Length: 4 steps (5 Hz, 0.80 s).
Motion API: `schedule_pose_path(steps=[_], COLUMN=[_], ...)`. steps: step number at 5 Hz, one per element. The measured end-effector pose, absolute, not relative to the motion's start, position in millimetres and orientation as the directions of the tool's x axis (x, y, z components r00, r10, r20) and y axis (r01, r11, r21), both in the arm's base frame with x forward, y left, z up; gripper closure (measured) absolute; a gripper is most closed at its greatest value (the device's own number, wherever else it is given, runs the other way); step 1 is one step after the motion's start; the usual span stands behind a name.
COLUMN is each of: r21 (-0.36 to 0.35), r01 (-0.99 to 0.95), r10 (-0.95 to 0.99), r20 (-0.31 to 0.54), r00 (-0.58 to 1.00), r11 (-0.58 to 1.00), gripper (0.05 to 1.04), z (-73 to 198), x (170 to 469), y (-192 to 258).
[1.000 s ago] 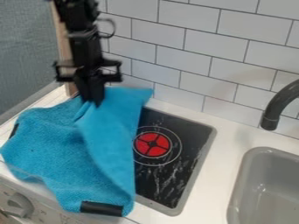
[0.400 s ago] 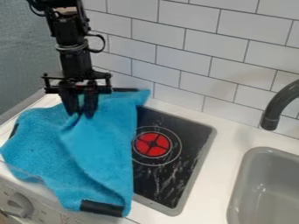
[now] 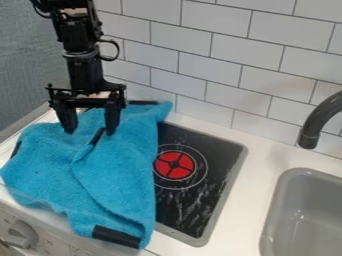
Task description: Fold cloth from left to right
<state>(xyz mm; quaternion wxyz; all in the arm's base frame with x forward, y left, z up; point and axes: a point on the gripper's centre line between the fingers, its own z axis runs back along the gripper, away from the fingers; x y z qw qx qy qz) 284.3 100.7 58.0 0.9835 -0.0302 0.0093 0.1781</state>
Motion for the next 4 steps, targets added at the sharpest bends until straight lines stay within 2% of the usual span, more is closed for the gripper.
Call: schedule_pose_path(steps=[1,2,3,4], r21=[-0.066,-0.085,-0.094,-0.090], r01=[-0.339,-0.335,-0.304,-0.302], r10=[0.338,0.336,0.311,0.309], r20=[-0.036,-0.003,0.078,0.084], r00=[0.941,0.942,0.947,0.947], r11=[0.938,0.938,0.948,0.949], gripper=[0.080,0.085,0.084,0.085], z=[65,83,113,115], x=[282,289,294,294], y=[97,94,87,88])
